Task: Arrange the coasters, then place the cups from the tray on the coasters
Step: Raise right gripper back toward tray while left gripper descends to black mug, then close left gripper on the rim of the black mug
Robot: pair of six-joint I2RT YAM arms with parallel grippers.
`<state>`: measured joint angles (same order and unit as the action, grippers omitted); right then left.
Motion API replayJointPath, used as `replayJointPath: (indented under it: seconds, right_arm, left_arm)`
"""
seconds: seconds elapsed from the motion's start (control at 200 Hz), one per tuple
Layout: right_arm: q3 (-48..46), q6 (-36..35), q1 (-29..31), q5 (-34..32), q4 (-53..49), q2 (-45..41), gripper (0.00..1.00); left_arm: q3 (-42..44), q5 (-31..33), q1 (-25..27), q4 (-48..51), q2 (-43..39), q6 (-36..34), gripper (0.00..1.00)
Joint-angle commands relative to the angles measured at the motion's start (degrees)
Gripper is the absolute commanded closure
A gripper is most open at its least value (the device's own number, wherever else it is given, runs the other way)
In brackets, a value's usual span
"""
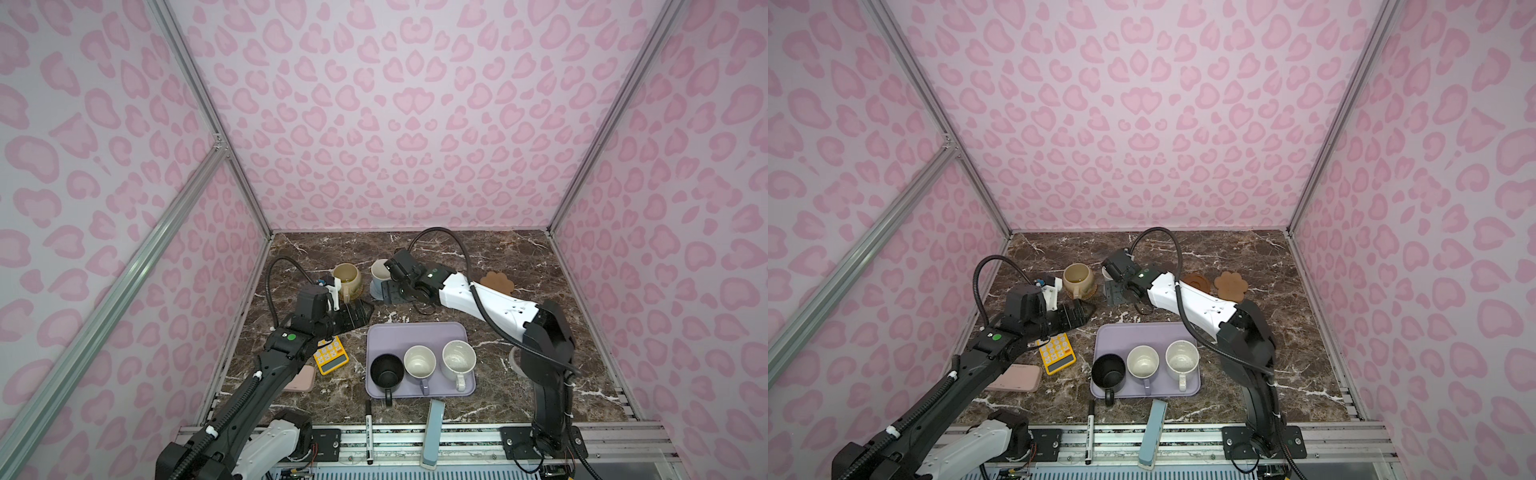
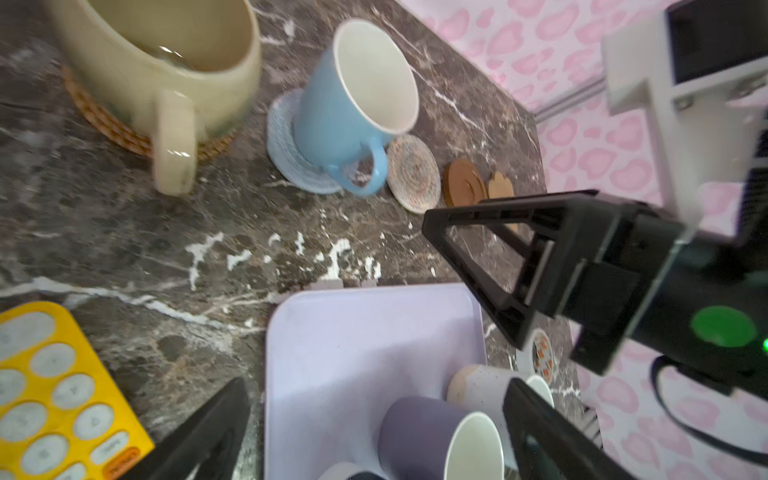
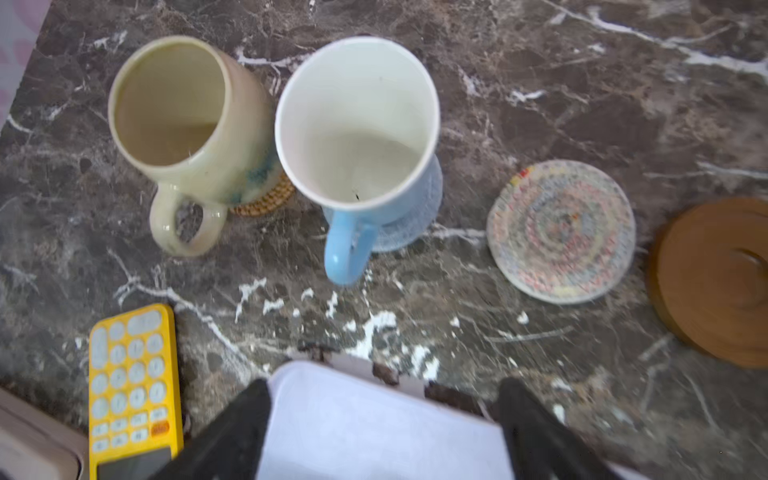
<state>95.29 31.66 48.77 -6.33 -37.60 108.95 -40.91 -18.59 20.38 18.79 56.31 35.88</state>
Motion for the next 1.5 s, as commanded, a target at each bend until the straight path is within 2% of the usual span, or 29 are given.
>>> replayJointPath:
  seconds: [0.0, 0.055, 0.105, 0.255, 0.35, 0.385, 0.485, 0.665, 1.07, 1.32, 1.445, 1.495]
  right_arm:
    - [-4.56, -1.20, 0.12, 0.99, 3.47, -5.70, 0.01]
    - [-7.54, -1.96, 0.16, 1.23, 4.16, -8.82, 0.01]
    - [-10.72, -2.42, 0.18, 1.58, 5.09, -11.71, 0.01]
    - [-20.66, -4.41, 0.96, 3.49, 7.87, -20.14, 0.01]
    - [-24.89, -5.00, 0.94, 4.69, 8.69, -24.87, 0.01]
    - [-26.49, -5.16, 1.00, 5.10, 9.38, -26.43, 0.07]
    - [-29.96, -6.08, 1.05, 9.46, 11.78, -29.86, 0.08]
    - [-32.87, -6.78, 1.84, 10.77, 10.68, -32.04, 0.02]
    - [-39.80, -4.71, 2.01, 7.74, 11.94, -38.77, 0.02]
    - [-40.48, -3.67, 2.00, 8.69, 14.10, -40.01, 0.02]
    - [-40.89, -3.28, 1.96, 8.83, 13.63, -39.95, 0.02]
    - [-41.32, -3.14, 2.02, 8.79, 13.82, -40.16, 0.02]
  left_arm:
    - [-1.78, -1.02, 3.32, 5.09, -1.43, -2.95, 0.03]
    - [-0.30, -6.94, 3.80, 3.40, -1.54, -3.38, 0.03]
    - [0.25, -8.05, 4.30, 4.54, -1.58, -3.01, 0.03]
    - [-2.07, 5.13, 10.85, 15.28, -3.57, -4.19, 0.03]
    - [-2.90, 7.27, 14.51, 18.12, -4.75, -2.95, 0.03]
    - [-2.95, 8.33, 15.90, 18.96, -5.19, -2.23, 0.03]
    - [-3.62, 11.78, 19.76, 22.42, -6.19, -1.12, 0.03]
    - [-2.93, 16.67, 26.84, 27.25, -7.16, 2.67, 0.03]
    - [1.66, 22.80, 42.56, 24.06, -6.06, 13.18, 0.03]
    - [1.80, 25.64, 48.59, 22.92, -2.48, 15.80, 0.03]
    - [1.83, 29.12, 49.74, 23.25, -0.22, 16.82, 0.00]
    - [1.88, 30.38, 50.29, 22.86, 0.88, 17.44, 0.03]
